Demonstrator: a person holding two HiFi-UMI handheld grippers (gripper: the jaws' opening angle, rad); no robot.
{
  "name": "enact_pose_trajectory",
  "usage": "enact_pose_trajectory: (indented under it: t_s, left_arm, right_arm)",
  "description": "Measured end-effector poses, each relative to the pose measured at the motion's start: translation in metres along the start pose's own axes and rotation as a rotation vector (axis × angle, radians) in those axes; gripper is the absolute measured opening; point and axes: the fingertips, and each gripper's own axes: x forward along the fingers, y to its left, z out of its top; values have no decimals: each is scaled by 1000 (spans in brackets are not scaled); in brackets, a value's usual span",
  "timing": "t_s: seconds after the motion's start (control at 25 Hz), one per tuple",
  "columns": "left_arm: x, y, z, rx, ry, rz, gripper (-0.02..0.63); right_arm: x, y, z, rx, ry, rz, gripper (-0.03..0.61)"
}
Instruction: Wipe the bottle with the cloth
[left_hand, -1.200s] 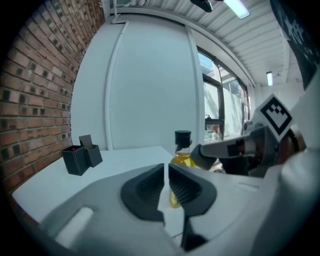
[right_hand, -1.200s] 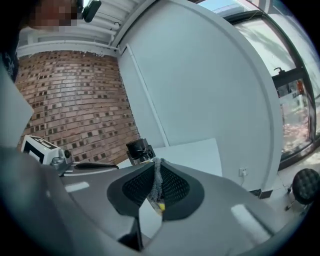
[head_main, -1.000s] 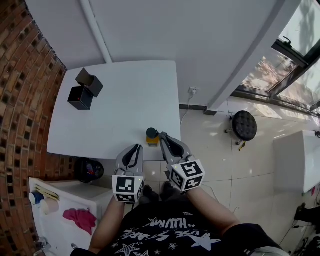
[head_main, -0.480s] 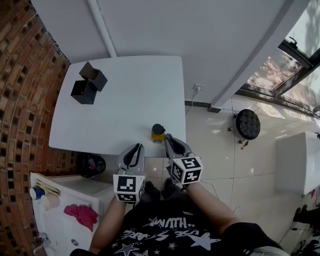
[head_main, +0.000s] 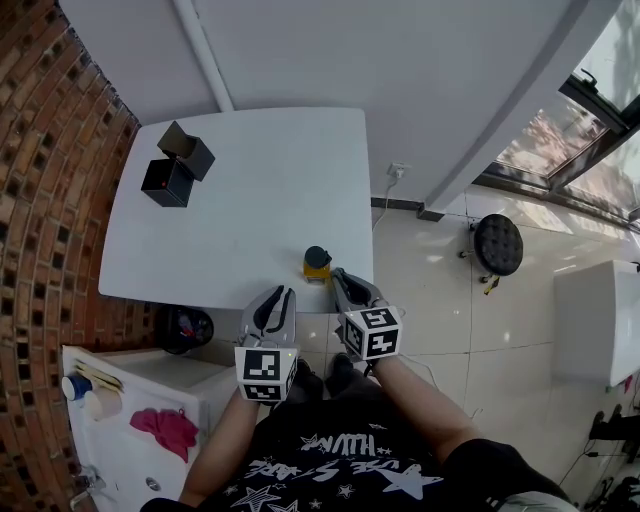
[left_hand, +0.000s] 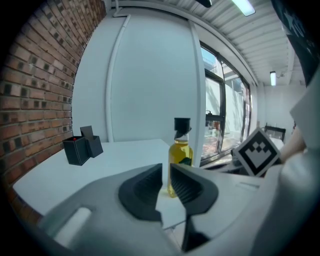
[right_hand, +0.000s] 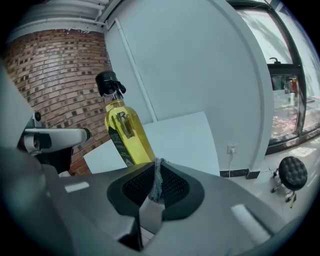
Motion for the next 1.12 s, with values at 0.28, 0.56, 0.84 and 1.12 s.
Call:
enact_pose_trajectory:
  t_s: [0.28,0.56,0.84,1.12]
  left_arm:
    - [17,-15,-7,56,0,25,273]
    - [45,-31,-6,59,7,154,346]
    - [69,-21,-2,29,41,310,360]
    - [75,-18,-4,42,64,391,357]
  right_arm:
    - [-18,-20,20,23,-55,-25,37]
    - [-35,-31,35,21,-90,-31,37]
    - [-44,-42,37,10,-87,-21,37]
    - [-47,-53,41,0,-82,5,37]
